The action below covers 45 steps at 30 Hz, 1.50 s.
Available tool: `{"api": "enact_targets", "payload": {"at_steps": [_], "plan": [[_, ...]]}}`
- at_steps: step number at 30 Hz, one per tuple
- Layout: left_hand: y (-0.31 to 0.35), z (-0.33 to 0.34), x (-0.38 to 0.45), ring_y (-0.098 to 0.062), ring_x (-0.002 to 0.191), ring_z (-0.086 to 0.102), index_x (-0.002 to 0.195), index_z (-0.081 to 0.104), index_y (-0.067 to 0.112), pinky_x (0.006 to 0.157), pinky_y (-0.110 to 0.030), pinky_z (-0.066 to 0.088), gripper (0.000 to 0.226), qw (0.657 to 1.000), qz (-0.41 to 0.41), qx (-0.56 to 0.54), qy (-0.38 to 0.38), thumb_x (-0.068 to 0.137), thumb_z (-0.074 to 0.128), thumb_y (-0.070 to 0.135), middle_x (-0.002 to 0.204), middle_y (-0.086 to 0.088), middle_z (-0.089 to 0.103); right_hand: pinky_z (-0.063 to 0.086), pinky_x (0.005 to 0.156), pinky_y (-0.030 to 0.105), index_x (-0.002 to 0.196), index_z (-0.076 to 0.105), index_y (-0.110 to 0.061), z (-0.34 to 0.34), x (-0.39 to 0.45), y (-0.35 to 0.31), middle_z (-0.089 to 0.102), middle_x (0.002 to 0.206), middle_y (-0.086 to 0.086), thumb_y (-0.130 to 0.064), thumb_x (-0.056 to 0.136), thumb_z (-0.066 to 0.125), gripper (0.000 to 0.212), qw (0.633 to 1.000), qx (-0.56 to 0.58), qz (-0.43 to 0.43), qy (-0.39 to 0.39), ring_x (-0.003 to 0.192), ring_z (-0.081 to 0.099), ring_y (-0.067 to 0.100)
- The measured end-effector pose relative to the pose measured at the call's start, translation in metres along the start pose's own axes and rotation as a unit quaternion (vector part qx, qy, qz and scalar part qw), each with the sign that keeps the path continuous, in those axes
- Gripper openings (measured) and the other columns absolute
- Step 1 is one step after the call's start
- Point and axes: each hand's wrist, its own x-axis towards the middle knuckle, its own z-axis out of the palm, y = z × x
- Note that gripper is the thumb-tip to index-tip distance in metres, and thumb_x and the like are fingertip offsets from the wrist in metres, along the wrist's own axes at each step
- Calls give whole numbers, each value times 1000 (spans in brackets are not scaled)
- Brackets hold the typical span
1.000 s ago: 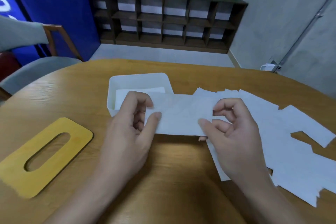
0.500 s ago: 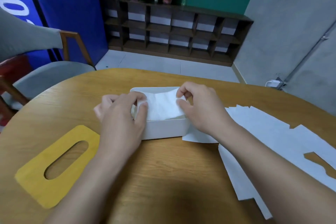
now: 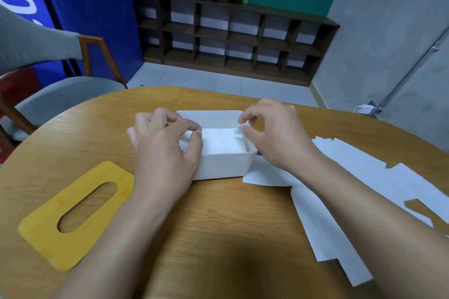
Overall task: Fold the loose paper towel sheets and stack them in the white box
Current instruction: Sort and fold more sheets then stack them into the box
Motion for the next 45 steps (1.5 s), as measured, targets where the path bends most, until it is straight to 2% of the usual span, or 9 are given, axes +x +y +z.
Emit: {"api": "enact_targets", "payload": {"at_steps": [4, 9, 14, 18, 22, 28, 37, 41, 45], "plan": [[28, 5, -10, -20, 107, 51, 109, 80, 29, 94, -37, 42, 10, 996, 62, -67, -13, 103, 74, 24, 103, 14, 65, 37, 87, 32, 100, 81, -33, -17, -21, 1, 66, 93, -15, -28, 97, 82, 6, 997, 61, -6, 38, 83, 51, -14], [63, 19, -35, -12, 93, 63, 114, 78, 29, 81, -24, 48, 16, 983, 66, -156, -73, 102, 74, 20, 94, 16, 66, 39, 84, 27, 95, 80, -36, -36, -64, 6, 67, 91, -15, -30, 95, 83, 7, 993, 110, 20, 44, 86, 56, 5], [82, 48, -67, -11, 86, 66, 120, 76, 34, 75, -32, 55, 23, 968, 61, -174, -170, 100, 76, 22, 92, 18, 67, 41, 73, 14, 98, 81, -37, -36, -115, 37, 68, 92, -17, -30, 96, 82, 7, 989, 122, 84, 24, 91, 60, 9], [87, 65, -86, -9, 88, 64, 113, 76, 35, 75, -25, 51, 18, 956, 76, -145, -244, 98, 76, 25, 92, 18, 67, 47, 85, 29, 95, 80, -36, -23, -144, 64, 67, 90, -18, -31, 94, 83, 6, 990, 88, 110, 4, 90, 61, 6], [84, 74, -93, -4, 93, 64, 110, 75, 37, 79, -22, 51, 14, 948, 86, -110, -286, 98, 76, 30, 98, 22, 67, 40, 95, 35, 91, 75, -35, -15, -170, 85, 61, 89, -20, -46, 94, 74, 11, 993, 3, 117, 16, 92, 57, 7], [81, 76, -96, -4, 99, 64, 115, 78, 34, 84, -24, 50, 18, 943, 95, -89, -305, 98, 78, 30, 103, 23, 69, 39, 91, 37, 98, 71, -32, -10, -192, 94, 58, 94, -17, -59, 92, 65, 29, 995, -69, 72, -20, 92, 51, 12], [84, 78, -97, -4, 106, 63, 125, 75, 36, 90, -25, 50, 28, 936, 105, -94, -322, 98, 77, 30, 111, 24, 67, 39, 89, 37, 84, 67, -28, -8, -187, 90, 57, 83, -13, -26, 97, 67, 13, 994, -95, 50, -14, 86, 51, 14], [81, 74, -98, -10, 128, 59, 137, 73, 33, 106, -23, 45, 43, 934, 134, -109, -313, 97, 80, 17, 131, 18, 62, 34, 93, 25, 88, 68, -35, -13, -190, 86, 61, 88, -18, -30, 97, 68, 10, 999, -13, 48, -15, 91, 55, 8], [79, 71, -98, -16, 136, 51, 118, 80, 36, 112, -42, 41, 23, 933, 191, -97, -287, 101, 73, 22, 141, 17, 61, 38, 97, 24, 87, 71, -34, -22, -195, 79, 67, 90, -14, -21, 95, 79, 17, 990, 134, 42, -9, 99, 64, 13]]}}
